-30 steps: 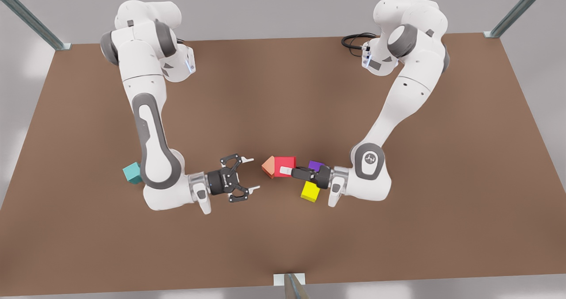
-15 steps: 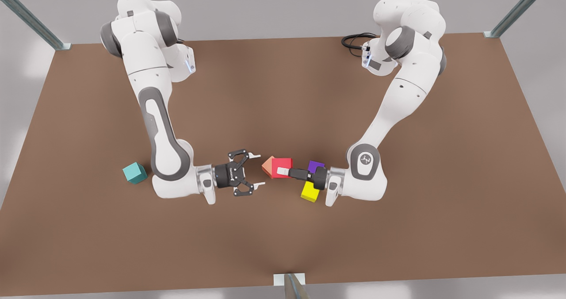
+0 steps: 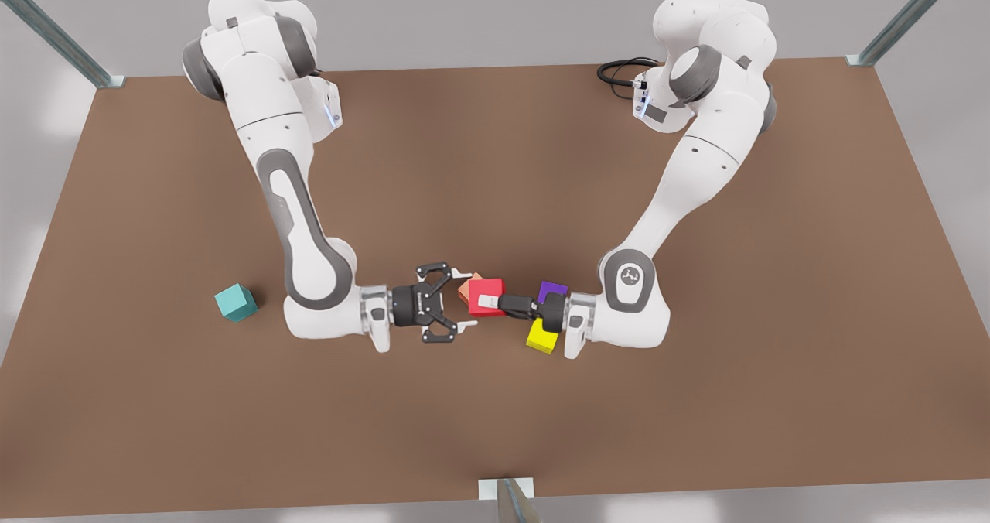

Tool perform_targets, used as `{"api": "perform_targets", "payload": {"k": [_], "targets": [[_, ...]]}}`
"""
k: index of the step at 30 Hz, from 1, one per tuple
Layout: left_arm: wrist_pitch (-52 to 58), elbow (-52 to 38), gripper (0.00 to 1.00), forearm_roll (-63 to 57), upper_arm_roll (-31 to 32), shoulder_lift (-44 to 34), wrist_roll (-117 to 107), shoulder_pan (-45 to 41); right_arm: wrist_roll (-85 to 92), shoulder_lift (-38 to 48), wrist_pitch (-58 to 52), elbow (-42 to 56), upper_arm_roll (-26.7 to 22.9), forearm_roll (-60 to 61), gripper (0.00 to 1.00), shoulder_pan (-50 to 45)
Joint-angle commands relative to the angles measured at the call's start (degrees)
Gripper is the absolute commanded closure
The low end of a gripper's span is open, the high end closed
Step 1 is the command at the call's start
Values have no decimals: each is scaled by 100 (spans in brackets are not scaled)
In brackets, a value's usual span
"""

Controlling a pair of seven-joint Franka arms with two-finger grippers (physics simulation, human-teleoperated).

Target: Pick up red wooden cube and pass to hand red wooden cube and place in blue wooden cube

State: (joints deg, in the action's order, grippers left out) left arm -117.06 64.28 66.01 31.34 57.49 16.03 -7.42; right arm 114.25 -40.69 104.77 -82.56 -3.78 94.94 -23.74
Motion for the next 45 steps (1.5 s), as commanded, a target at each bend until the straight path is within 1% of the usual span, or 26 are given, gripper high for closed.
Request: {"api": "perform_targets", "payload": {"k": [1, 7, 10, 11, 12, 13, 14, 19, 20, 21, 22, 27, 31, 33, 34, 35, 36, 37, 38, 39, 41, 42, 43, 44, 45], "targets": [[-124, -4, 30, 17, 3, -10, 471, -14, 414, 0, 88, 3, 43, 15, 0, 0], [-449, -74, 30, 26, 21, -1, 436, -198, 449, -53, 96, 3, 140, 42, 0, 0], [-441, -74, 30, 26, 21, -19, 339, -198, 493, -62, 96, 3, 184, 42, 0, -8], [-441, -74, 30, 26, 21, -19, 339, -198, 537, -71, 96, 3, 184, 42, 2, -26], [-441, -74, 30, 26, 21, -27, 330, -198, 572, -71, 96, 3, 184, 42, 13, -26], [-441, -74, 30, 26, 30, -36, 313, -198, 572, -71, 96, 3, 184, 42, 29, -35], [-441, -83, 30, 26, 30, -45, 251, -198, 607, -71, 96, 3, 184, 42, 34, -26], [-432, -118, 30, 26, 30, -54, 172, -198, 598, -71, 96, 3, 184, 42, 34, -8], [-432, -127, 21, 26, 30, -45, 172, -198, 598, -62, 96, 11, 184, 42, 34, -8], [-432, -118, 2, 26, 30, -45, 181, -198, 598, -62, 88, 11, 184, 42, 34, 0], [-432, -118, 0, 26, 30, -45, 181, -198, 598, -62, 88, 20, 184, 42, 34, 9], [-336, -118, 0, 9, 21, -45, 199, -93, 590, -62, 70, 29, 184, 42, 34, 36], [394, -109, 0, -141, 12, -45, 199, 531, 581, -53, 35, 38, 175, 16, 34, 44], [798, -109, 0, -378, 12, -54, 190, 856, 546, 0, -132, 99, 114, -274, 34, 290], [1395, -127, 0, -1281, -23, -185, -73, 1198, 528, 78, -238, 170, 105, -1064, 34, 589], [2291, -293, 0, -3476, -32, -650, -890, 1348, 300, 193, -448, 178, 105, -1846, 34, 870], [3276, -382, 0, -5964, 30, -1459, -2435, 1182, -113, 360, -624, 222, 105, -2910, 33, 1160], [3891, -390, 0, -7460, 38, -1662, -3535, 848, -657, 527, -721, 231, 105, -3789, 33, 1266], [4770, -399, 0, -8454, 47, -1864, -3783, 646, -1167, 729, -730, 205, 88, -4659, 33, 1292], [5105, -417, 0, -8693, 12, -1978, -3783, 707, -1580, 974, -730, 144, 70, -5590, 33, 1292], [5114, -715, 0, -8684, 21, -2084, -3696, 1234, -2284, 1397, -791, 3, 17, -7349, 33, 1301], [4230, 392, 0, -8143, -1594, -3255, -1892, 660, -2670, 1581, -791, -146, 17, -7971, 33, 1301], [2760, 2307, 0, -7130, -3187, -4719, -1691, -436, -2978, 1713, -748, -313, -9, -8316, 33, 1301], [3232, 1975, 0, -7040, -2994, -4668, -1700, -313, -3137, 1722, -668, -349, -97, -8650, 33, 1301], [3681, 1737, 0, -7014, -2985, -4527, -1735, -304, -3137, 1748, -397, -471, -202, -9115, 33, 1301]]}}
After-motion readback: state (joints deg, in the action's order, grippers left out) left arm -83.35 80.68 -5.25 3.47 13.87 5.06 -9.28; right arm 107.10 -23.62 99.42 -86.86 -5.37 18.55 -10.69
